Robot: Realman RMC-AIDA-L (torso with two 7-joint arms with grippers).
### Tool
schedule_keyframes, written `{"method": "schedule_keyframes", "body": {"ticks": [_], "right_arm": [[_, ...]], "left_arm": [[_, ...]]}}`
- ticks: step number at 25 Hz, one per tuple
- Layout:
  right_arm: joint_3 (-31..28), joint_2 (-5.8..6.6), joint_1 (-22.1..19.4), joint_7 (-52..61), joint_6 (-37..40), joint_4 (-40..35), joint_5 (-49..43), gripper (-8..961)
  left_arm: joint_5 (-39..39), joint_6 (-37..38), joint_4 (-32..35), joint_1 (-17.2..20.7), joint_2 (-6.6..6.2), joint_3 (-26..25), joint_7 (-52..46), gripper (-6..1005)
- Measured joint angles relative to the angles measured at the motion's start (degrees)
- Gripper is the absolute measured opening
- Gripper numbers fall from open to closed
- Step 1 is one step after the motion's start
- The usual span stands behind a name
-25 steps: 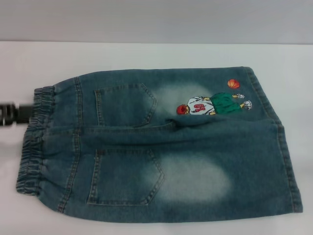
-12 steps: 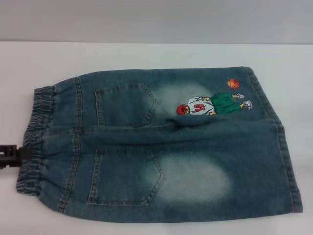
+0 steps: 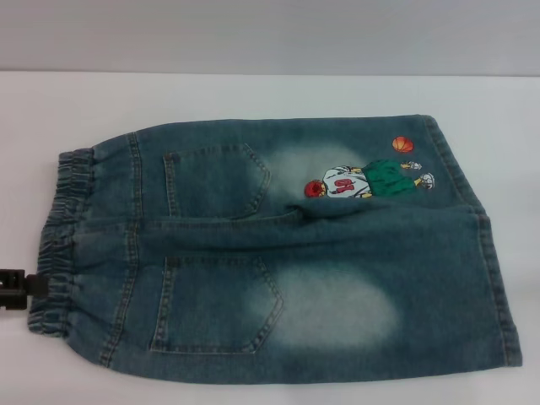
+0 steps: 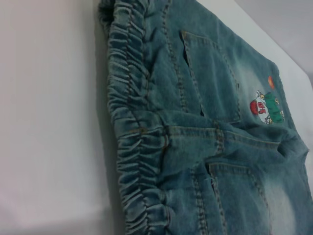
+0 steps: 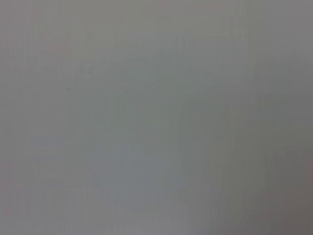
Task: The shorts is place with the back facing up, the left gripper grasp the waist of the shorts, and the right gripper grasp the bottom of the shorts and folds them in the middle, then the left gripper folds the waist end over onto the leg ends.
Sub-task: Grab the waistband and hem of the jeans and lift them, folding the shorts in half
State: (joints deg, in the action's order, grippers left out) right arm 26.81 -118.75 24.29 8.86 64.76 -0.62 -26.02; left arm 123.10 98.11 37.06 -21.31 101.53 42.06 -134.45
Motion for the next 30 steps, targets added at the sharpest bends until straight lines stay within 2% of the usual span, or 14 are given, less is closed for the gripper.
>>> {"method": "schedule_keyframes", "body": {"ticks": [9,16,17,30], "right_arm": [[0.09,0.03,-0.31,-0.22,-0.06,0.00,0.01,526],[0.21,-0.04,-0.26,-0.25,-0.09,0.07,0.01,526],[0.23,-0.04,-0.25,-0.25,-0.08,0.07,0.01,526],[0.26,-0.07,-0.31,-0.26,-0.09,-0.08,0.01,526]], "left_arm": [[2.81,-0.83,0.20,-0.13,-0.33,-0.06,-2.63,676],[4.83,-1.46,0.20,-0.38,0.27,-0.06,-3.17,676],[4.98,-1.45,0.20,-0.54,0.68,-0.03,-3.23,676],[5.13,-2.36,0.20,-0.69,1.01,0.39,-3.73,676]]}}
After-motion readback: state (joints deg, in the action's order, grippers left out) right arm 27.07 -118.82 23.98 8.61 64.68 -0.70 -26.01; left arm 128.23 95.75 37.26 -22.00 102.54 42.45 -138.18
